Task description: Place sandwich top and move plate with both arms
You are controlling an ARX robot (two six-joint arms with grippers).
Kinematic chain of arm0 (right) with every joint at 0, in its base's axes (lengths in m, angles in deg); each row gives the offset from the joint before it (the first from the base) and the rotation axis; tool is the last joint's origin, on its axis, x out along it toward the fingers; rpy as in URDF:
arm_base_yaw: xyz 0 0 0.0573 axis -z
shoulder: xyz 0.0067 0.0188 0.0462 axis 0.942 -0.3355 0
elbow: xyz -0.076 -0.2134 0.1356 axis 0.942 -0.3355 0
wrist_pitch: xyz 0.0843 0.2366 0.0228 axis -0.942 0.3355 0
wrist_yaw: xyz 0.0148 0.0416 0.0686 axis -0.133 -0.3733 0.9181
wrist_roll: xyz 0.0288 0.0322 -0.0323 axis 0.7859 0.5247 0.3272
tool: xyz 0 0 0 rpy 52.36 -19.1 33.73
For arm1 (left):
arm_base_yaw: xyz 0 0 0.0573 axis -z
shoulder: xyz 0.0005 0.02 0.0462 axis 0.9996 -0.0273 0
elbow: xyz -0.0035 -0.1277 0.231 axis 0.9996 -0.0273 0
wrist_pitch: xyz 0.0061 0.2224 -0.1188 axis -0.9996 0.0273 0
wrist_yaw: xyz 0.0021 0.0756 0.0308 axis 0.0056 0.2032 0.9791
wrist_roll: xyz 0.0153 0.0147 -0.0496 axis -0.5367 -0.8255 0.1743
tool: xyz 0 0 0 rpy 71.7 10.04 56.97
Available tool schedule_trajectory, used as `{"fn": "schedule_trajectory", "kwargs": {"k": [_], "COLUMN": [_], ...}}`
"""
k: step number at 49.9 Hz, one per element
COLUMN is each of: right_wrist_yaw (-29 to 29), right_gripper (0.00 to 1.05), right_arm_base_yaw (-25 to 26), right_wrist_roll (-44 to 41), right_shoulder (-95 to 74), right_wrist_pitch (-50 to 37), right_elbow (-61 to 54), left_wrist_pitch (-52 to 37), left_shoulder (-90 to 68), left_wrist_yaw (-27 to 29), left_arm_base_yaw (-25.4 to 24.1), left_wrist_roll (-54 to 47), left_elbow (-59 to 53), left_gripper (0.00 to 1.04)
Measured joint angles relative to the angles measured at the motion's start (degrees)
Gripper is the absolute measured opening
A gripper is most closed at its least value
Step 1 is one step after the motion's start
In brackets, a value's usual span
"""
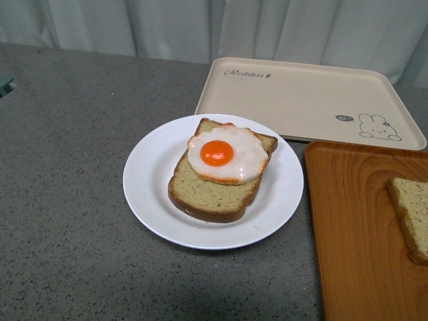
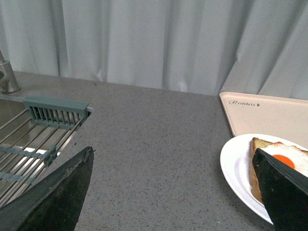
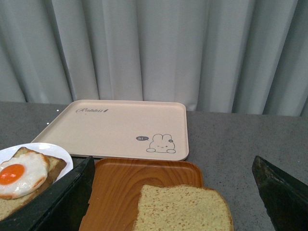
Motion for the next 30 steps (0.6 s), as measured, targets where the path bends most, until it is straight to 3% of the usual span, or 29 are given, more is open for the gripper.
{"fn": "schedule_trajectory", "kwargs": {"k": [30], "right_wrist_yaw": [0.0], "right_gripper": [0.96], "right_arm_base_yaw": [0.0], "right_wrist_roll": [0.0], "right_shoulder": [0.0], "right_wrist_pitch": [0.0], "right_elbow": [0.0], "left_wrist_pitch": [0.0], "left_shoulder": [0.0], "left_wrist_yaw": [0.0], "left_arm_base_yaw": [0.0], "left_wrist_roll": [0.0], "left_elbow": [0.0], "left_gripper": [0.98]}}
